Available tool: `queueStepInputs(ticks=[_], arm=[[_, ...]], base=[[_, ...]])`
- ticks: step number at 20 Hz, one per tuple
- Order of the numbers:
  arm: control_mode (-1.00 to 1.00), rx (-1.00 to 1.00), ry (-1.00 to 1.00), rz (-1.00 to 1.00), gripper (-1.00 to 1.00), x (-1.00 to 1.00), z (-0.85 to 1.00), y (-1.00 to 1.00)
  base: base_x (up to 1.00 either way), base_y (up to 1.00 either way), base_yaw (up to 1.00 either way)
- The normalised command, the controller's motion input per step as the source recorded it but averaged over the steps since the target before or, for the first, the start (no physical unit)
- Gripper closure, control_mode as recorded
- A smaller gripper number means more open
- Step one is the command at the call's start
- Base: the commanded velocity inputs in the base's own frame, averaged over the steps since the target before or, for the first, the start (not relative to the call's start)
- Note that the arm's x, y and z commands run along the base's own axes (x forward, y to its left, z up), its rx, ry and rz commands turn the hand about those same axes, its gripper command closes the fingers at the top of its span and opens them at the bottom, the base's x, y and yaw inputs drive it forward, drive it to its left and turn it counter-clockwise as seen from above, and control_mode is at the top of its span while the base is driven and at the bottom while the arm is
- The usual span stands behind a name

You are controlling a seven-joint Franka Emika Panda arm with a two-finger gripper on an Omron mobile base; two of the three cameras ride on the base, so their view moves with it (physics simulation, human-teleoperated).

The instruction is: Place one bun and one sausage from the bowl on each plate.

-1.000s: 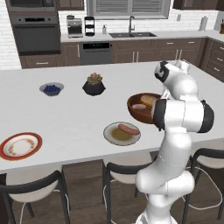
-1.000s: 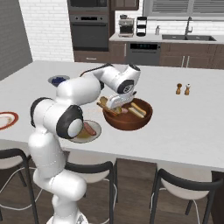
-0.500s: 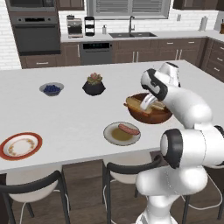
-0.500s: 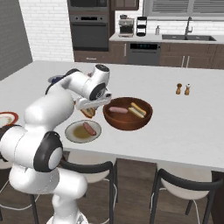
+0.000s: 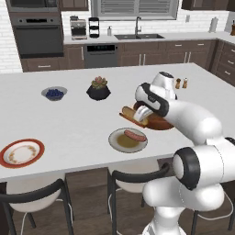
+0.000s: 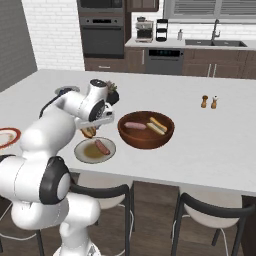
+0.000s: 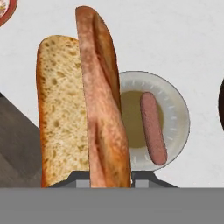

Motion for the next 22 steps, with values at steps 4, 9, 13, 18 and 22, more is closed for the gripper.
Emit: queueStepInputs(ticks=[4,9,13,18,22], arm=[[-1.00,-0.04,0.01,-0.05,1.00,0.01,-0.64,0.17],[-1.00,-0.06,0.07,-0.09,1.00,0.04,-0.72,0.30],[-1.00,-0.01,0.01,-0.07,1.00,0.21,-0.55,0.13],[-1.00,0.00,0.00,-0.03,1.00,0.25,-0.39,-0.04],[-1.00,0.00,0.02,-0.01,1.00,0.11,-0.34,0.00]], base=[[0.00,0.00,0.00],[0.00,0.00,0.00],[0.00,0.00,0.00],[0.00,0.00,0.00],[0.00,0.00,0.00]])
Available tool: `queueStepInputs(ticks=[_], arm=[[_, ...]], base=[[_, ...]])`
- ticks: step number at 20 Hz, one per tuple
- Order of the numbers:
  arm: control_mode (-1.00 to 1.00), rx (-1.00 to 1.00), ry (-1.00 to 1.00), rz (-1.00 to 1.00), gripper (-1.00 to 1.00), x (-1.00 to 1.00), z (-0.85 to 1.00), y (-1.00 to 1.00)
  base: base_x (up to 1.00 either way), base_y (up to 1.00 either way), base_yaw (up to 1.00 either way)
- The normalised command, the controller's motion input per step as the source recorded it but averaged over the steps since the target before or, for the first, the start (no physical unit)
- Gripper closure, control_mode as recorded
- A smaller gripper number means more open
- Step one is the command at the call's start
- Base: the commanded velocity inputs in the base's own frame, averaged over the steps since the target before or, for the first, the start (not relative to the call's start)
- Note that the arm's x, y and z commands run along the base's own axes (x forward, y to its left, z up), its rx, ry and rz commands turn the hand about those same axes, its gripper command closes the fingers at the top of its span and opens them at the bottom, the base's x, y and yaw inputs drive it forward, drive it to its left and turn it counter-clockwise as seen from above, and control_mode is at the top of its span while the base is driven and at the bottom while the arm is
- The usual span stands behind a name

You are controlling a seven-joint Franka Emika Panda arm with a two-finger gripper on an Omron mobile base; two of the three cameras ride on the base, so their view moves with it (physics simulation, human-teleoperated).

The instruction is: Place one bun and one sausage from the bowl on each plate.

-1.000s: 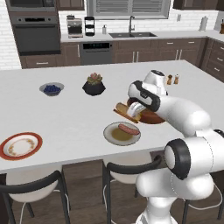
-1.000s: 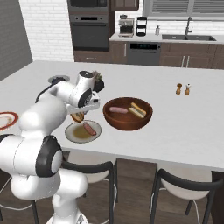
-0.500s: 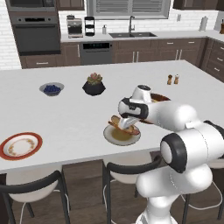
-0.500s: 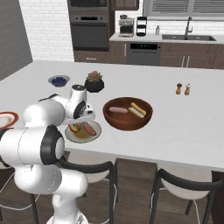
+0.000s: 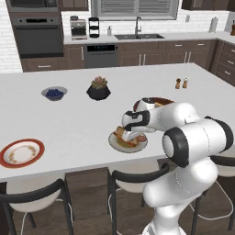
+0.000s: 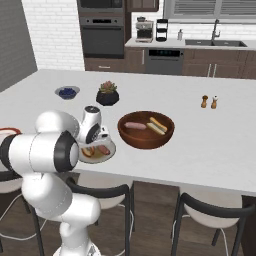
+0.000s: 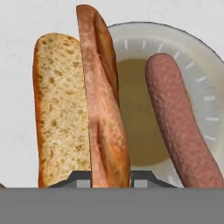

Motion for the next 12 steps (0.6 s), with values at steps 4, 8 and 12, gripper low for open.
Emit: queueStepInputs(ticks=[4,8,12], arm=[[-1.00,0.00,0.00,0.00,1.00,0.04,-0.27,0.00],[-1.00,0.00,-0.03,-0.01,1.00,0.01,-0.04,0.01],[-1.00,0.00,0.00,0.00,1.00,0.00,0.00,0.00]], base=[[0.00,0.00,0.00],[0.00,0.00,0.00],[0.00,0.00,0.00]])
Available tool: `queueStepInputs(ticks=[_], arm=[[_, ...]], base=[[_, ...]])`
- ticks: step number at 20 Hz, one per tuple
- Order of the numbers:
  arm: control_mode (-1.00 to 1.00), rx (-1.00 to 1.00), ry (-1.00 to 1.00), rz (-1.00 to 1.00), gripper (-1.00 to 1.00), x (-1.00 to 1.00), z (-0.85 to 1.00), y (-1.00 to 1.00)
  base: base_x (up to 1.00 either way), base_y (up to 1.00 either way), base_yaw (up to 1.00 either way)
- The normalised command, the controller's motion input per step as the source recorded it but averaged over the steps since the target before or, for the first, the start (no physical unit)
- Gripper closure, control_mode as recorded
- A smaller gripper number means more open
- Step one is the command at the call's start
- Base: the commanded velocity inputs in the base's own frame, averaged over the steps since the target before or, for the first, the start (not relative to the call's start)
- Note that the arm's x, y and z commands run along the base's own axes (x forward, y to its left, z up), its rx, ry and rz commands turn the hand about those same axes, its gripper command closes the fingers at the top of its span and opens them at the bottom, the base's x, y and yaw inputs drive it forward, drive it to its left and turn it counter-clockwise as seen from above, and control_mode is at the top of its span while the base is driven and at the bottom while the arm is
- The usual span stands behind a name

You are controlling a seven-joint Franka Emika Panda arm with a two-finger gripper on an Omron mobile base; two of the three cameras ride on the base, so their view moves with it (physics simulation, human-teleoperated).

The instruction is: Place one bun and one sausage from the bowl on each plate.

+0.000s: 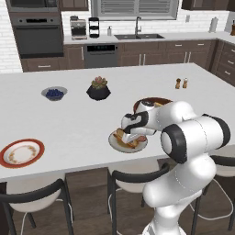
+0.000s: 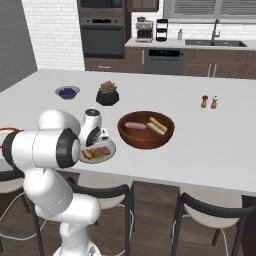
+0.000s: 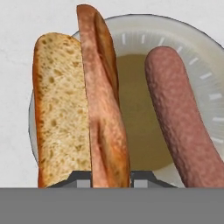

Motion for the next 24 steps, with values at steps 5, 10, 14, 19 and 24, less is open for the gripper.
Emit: queueStepInputs(ticks=[5,10,14,19,24], arm=[[-1.00,0.00,0.00,0.00,-1.00,0.00,0.00,0.00],[-1.00,0.00,0.00,0.00,-1.00,0.00,0.00,0.00],[-1.00,0.00,0.00,0.00,-1.00,0.00,0.00,0.00],[-1.00,0.00,0.00,0.00,-1.00,-0.21,0.12,-0.04],[-1.00,0.00,0.00,0.00,-1.00,0.02,0.71,-0.34]], base=[[0.00,0.00,0.00],[0.00,0.00,0.00],[0.00,0.00,0.00],[0.00,0.00,0.00],[0.00,0.00,0.00]])
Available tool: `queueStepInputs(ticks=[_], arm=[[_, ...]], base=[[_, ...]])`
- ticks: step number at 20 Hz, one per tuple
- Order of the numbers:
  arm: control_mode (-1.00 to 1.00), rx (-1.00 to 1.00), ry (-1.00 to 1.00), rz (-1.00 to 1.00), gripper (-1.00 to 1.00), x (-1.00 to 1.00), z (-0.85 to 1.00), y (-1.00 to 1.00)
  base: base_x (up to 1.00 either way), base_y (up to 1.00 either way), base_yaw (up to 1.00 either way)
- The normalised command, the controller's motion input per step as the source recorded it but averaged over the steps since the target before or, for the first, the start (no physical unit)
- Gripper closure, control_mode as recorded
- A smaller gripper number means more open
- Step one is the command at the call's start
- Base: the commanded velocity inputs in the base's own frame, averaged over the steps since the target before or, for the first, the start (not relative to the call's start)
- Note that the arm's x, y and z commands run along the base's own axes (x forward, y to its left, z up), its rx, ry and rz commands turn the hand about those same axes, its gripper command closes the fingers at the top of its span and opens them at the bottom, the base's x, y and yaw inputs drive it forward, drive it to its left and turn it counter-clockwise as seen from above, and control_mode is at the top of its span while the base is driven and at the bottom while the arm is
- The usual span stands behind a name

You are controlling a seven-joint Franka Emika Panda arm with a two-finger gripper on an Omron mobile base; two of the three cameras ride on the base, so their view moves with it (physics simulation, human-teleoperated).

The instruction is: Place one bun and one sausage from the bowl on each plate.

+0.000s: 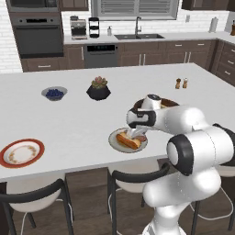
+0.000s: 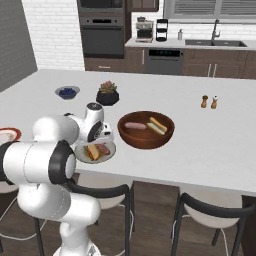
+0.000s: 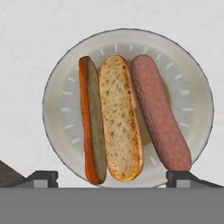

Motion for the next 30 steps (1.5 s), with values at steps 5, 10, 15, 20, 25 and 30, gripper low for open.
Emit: queueStepInputs(ticks=[5,10,15,20,25,30], arm=[[-1.00,0.00,0.00,0.00,-1.00,0.38,0.57,-0.51],[-1.00,0.00,0.00,0.00,-1.00,0.19,0.42,-0.57],[-1.00,0.00,0.00,0.00,-1.00,0.03,0.32,-0.52],[-1.00,0.00,0.00,0.00,-1.00,0.19,0.11,-0.57],[-1.00,0.00,0.00,0.00,-1.00,0.43,0.00,-0.58],[-1.00,0.00,0.00,0.00,-1.00,0.52,0.00,-0.50]], base=[[0.00,0.00,0.00],[0.00,0.00,0.00],[0.00,0.00,0.00],[0.00,0.00,0.00],[0.00,0.00,0.00],[0.00,0.00,0.00]])
